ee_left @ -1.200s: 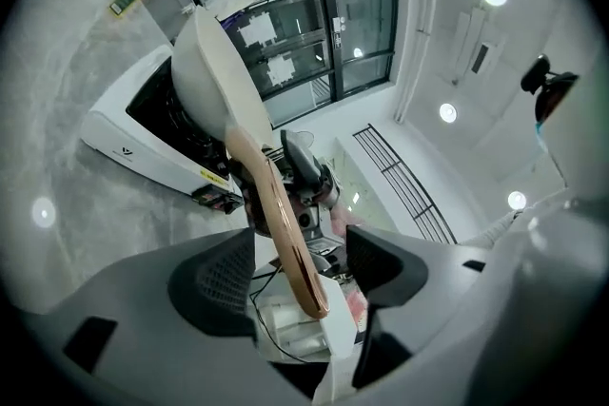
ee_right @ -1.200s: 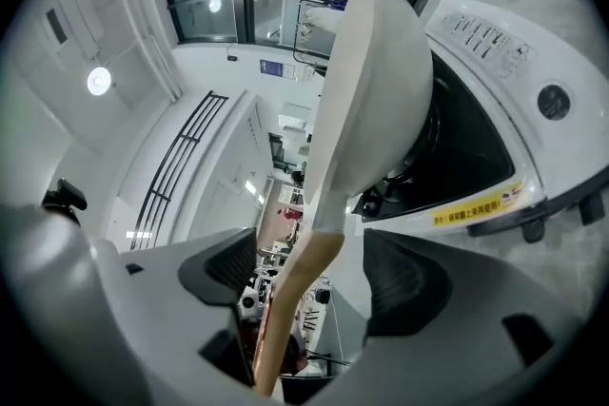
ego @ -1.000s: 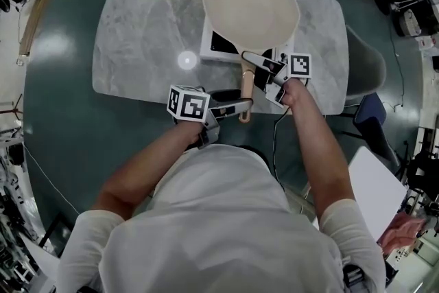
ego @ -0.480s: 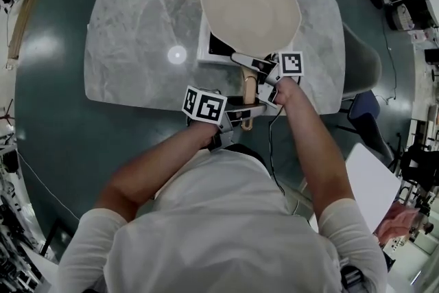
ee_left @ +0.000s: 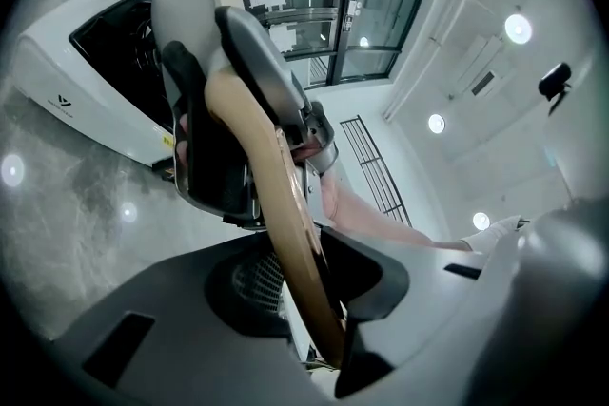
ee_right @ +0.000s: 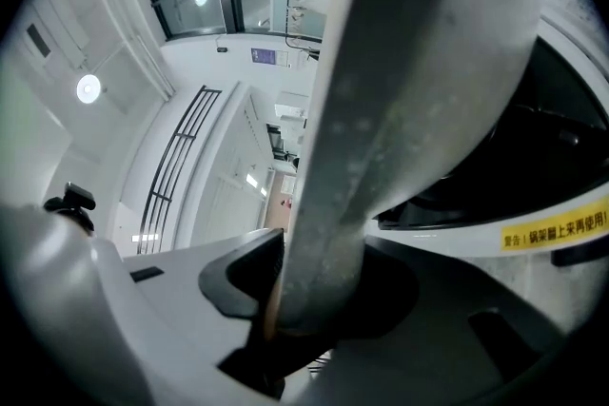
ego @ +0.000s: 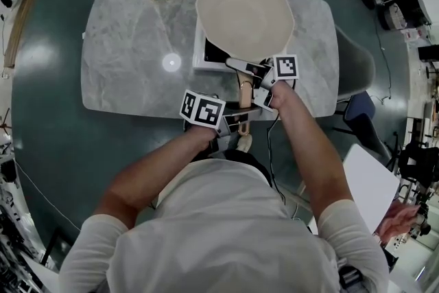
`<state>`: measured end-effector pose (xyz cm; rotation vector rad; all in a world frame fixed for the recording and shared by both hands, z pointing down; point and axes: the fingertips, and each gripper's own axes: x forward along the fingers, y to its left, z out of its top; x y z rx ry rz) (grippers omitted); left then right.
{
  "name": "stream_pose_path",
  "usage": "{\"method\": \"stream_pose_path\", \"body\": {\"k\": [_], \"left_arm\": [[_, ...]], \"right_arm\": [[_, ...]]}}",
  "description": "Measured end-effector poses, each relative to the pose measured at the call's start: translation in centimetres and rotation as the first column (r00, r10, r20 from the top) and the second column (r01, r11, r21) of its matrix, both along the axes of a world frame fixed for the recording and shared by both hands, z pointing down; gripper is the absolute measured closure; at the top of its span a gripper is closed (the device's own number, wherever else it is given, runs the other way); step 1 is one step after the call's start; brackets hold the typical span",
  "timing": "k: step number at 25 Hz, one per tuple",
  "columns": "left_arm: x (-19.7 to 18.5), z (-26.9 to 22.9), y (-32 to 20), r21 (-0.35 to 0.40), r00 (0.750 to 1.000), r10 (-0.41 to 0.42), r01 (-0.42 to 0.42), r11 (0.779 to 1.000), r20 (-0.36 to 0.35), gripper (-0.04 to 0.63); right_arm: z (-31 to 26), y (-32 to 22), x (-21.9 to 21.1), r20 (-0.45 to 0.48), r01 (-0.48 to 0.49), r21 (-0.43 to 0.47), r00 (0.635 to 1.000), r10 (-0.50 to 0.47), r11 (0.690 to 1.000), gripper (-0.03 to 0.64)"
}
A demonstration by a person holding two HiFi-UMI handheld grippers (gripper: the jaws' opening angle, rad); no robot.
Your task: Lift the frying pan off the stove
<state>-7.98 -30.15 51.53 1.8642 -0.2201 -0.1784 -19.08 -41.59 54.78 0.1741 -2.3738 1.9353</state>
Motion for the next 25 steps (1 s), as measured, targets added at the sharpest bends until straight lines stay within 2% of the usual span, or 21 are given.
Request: {"method": "stream_pose_path", "body": {"k": [10,14,19,25], "left_arm": [[-0.1,-1.7,0.0,-0.009,1.000,-0.001,0.001,1.000,0.006,0.476],[0.6,-3.1,0.1,0.012,1.000,0.014,-0.015,1.000,0.027,0.476],[3.0,-5.5,0.4,0.044,0.998,0.033,-0.035,0.998,0.045,0.474],[8.4,-8.1,0.6,0.076,0.997,0.066,-0.069,0.995,0.044,0.472]], "right_arm": [[-1.0,-0.1,0.1,-0.001,-0.014,-0.044,1.000,0.014,0.999,0.453],[-2.9,-0.1,0.9,0.025,-0.029,-0.040,0.999,0.031,0.999,0.454],[-5.6,-0.1,3.5,0.045,-0.053,-0.017,0.998,0.053,0.998,0.454],[-8.4,-0.4,9.2,0.045,-0.084,0.008,0.996,0.083,0.996,0.454]]}}
